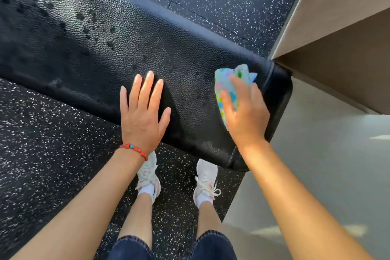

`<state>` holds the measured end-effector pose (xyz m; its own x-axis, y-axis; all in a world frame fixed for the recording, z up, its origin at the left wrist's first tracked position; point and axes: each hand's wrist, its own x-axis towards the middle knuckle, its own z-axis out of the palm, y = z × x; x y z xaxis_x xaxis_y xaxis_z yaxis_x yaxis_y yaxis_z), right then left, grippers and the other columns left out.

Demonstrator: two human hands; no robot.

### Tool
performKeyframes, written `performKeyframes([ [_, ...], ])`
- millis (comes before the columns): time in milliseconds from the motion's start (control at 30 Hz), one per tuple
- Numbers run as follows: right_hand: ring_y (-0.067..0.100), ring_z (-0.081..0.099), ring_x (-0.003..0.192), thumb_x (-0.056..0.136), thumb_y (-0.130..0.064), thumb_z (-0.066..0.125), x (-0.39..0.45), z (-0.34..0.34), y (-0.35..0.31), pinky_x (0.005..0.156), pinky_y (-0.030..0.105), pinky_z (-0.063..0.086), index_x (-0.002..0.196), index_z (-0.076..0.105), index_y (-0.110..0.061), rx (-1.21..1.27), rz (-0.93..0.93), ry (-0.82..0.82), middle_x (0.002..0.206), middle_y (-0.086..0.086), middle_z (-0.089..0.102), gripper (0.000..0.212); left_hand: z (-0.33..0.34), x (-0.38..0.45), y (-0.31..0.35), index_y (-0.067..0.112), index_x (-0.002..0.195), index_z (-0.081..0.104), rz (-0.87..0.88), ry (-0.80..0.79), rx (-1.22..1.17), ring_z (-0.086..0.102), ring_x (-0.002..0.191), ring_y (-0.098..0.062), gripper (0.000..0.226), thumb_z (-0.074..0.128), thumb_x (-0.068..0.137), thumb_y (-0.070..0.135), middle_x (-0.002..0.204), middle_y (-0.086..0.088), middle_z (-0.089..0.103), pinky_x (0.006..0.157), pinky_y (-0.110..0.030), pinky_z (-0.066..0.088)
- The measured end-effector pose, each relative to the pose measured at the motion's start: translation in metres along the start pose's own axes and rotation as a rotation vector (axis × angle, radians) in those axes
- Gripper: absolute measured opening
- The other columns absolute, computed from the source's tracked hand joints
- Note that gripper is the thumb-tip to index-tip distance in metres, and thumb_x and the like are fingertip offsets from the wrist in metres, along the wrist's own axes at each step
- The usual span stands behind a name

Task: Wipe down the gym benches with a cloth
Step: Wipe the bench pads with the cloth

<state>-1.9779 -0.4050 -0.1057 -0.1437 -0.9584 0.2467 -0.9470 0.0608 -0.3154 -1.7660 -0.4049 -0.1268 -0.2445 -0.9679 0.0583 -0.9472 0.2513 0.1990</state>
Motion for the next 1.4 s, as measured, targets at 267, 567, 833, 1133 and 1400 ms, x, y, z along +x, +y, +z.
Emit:
performKeyframes([
  [267,0.026,0.057,0.058,0.088,-0.034,0.057,0.007,0.004,-0.002,0.048,0.033,0.048,0.105,0.067,-0.013,0.009,-0.375,-0.118,0.071,0.011,0.058,0.029,-0.001,-0.002,-0.003,0.005,0.137,0.043,-0.014,0.021,-0.059,0.026,0.137,-0.032,0.052,0.043,0.093,0.031,0.146,-0.017,0.037,0.111,-0.052,0.014],
  [567,0.029,0.061,0.072,0.086,-0.034,0.054,0.031,0.023,-0.034,0.062,0.03,0.042,0.109,0.061,-0.018,0.091,-0.113,-0.087,0.081,0.013,0.062,0.03,0.002,-0.002,-0.025,0.003,0.138,0.04,-0.22,0.106,0.0,0.026,0.136,-0.034,0.053,0.042,0.092,0.031,0.146,-0.019,0.036,0.112,-0.052,0.013],
  [833,0.026,0.06,0.062,0.086,-0.035,0.056,0.045,0.028,-0.046,0.051,0.033,0.049,0.105,0.069,-0.015,0.085,-0.389,-0.161,0.072,0.01,0.06,0.031,-0.002,-0.003,-0.027,0.005,0.138,0.041,-0.228,0.087,-0.018,0.027,0.137,-0.033,0.054,0.041,0.092,0.033,0.147,-0.017,0.036,0.113,-0.048,0.011],
  [1133,0.031,0.063,0.072,0.085,-0.031,0.056,0.04,0.04,-0.082,0.062,0.03,0.042,0.109,0.064,-0.012,0.1,-0.138,-0.109,0.086,0.015,0.064,0.031,-0.018,0.003,-0.053,0.004,0.136,0.044,-0.243,0.13,-0.029,0.03,0.136,-0.033,0.049,0.041,0.094,0.03,0.145,-0.017,0.038,0.111,-0.051,0.016],
  [1400,0.025,0.055,0.057,0.092,-0.036,0.053,0.01,0.039,-0.104,0.052,0.033,0.047,0.102,0.068,-0.014,0.095,-0.526,-0.152,0.065,0.008,0.055,0.028,-0.026,0.007,-0.12,0.004,0.138,0.041,-0.297,0.162,0.017,0.027,0.136,-0.036,0.049,0.043,0.095,0.028,0.146,-0.019,0.035,0.112,-0.051,0.012],
])
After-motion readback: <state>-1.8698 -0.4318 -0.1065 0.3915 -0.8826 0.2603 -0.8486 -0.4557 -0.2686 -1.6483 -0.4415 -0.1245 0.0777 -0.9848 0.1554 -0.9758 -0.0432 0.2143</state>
